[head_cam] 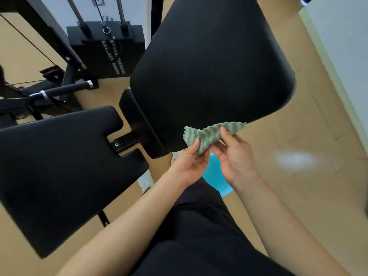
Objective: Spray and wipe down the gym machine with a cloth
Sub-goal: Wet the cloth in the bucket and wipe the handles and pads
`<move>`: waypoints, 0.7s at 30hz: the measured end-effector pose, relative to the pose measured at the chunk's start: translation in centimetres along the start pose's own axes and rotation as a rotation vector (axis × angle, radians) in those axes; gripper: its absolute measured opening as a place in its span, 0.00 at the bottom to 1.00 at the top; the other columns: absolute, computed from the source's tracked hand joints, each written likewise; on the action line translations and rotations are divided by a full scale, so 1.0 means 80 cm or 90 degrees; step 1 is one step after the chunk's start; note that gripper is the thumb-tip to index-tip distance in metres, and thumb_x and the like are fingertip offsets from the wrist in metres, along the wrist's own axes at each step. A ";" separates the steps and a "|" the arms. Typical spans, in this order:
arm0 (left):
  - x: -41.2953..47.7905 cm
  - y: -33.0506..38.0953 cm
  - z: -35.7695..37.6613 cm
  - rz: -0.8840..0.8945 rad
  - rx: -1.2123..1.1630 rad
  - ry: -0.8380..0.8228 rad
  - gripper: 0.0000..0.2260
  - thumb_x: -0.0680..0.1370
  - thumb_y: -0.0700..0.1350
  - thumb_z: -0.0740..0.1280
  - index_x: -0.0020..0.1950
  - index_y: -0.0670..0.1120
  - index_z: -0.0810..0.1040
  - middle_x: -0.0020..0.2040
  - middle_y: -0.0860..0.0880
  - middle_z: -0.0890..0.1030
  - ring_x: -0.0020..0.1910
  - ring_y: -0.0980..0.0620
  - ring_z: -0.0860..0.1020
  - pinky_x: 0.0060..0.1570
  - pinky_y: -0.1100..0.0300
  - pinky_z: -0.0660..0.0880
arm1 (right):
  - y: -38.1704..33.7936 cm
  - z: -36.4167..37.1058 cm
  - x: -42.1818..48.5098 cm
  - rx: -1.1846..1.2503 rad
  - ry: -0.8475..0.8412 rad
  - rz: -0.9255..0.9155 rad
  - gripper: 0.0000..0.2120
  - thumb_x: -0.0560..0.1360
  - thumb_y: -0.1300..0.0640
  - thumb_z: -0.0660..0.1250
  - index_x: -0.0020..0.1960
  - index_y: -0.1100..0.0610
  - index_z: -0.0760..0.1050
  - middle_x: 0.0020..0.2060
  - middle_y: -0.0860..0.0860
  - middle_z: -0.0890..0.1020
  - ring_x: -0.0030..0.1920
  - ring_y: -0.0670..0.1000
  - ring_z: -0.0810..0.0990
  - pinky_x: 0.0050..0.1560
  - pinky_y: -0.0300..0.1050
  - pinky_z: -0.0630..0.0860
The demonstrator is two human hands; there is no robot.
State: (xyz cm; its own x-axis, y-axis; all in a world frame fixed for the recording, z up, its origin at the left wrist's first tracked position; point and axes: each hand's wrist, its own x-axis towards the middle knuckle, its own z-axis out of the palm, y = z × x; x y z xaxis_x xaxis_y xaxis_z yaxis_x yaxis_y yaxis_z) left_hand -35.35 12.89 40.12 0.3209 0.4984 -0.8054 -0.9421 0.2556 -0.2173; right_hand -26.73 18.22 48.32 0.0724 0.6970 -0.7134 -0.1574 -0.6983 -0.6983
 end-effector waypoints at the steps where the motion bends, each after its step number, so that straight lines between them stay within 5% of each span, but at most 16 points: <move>1: 0.005 0.001 -0.009 0.006 -0.018 0.012 0.13 0.80 0.44 0.71 0.63 0.40 0.80 0.52 0.44 0.85 0.49 0.51 0.83 0.51 0.62 0.82 | 0.010 0.007 0.003 -0.019 0.003 0.007 0.06 0.82 0.61 0.67 0.56 0.62 0.80 0.50 0.56 0.86 0.52 0.54 0.87 0.57 0.48 0.83; 7: 0.036 0.025 -0.067 0.029 -0.123 0.108 0.10 0.81 0.42 0.70 0.59 0.39 0.81 0.50 0.42 0.87 0.50 0.49 0.85 0.42 0.60 0.81 | 0.090 0.040 0.040 -0.100 0.039 0.069 0.13 0.82 0.60 0.67 0.63 0.66 0.76 0.54 0.58 0.84 0.55 0.53 0.86 0.61 0.50 0.81; 11: 0.063 0.037 -0.107 0.034 -0.229 0.195 0.15 0.79 0.42 0.72 0.64 0.39 0.80 0.54 0.40 0.85 0.51 0.46 0.85 0.47 0.56 0.82 | 0.141 0.057 0.056 -0.118 0.062 0.109 0.12 0.81 0.59 0.68 0.62 0.64 0.76 0.51 0.55 0.84 0.51 0.50 0.85 0.59 0.49 0.82; 15: 0.096 0.063 -0.147 0.000 -0.337 0.214 0.17 0.80 0.45 0.72 0.66 0.39 0.79 0.58 0.38 0.84 0.58 0.41 0.84 0.65 0.48 0.78 | 0.189 0.074 0.077 -0.089 0.085 0.190 0.15 0.81 0.58 0.70 0.64 0.63 0.75 0.58 0.57 0.82 0.58 0.54 0.83 0.59 0.50 0.81; 21: 0.120 0.082 -0.175 -0.037 -0.365 0.228 0.15 0.82 0.47 0.69 0.63 0.38 0.79 0.60 0.38 0.83 0.62 0.41 0.82 0.68 0.48 0.75 | 0.244 0.104 0.086 -0.097 0.166 0.183 0.20 0.80 0.55 0.71 0.69 0.61 0.74 0.59 0.55 0.82 0.59 0.54 0.83 0.63 0.50 0.80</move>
State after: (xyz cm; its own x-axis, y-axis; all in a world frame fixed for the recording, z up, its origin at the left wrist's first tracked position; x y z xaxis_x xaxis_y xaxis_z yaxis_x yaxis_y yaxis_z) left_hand -39.82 7.76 23.20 0.4134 0.1662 -0.8953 -0.8590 -0.2550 -0.4440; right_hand -37.45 10.74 30.30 0.2971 0.4193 -0.8578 -0.0620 -0.8880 -0.4555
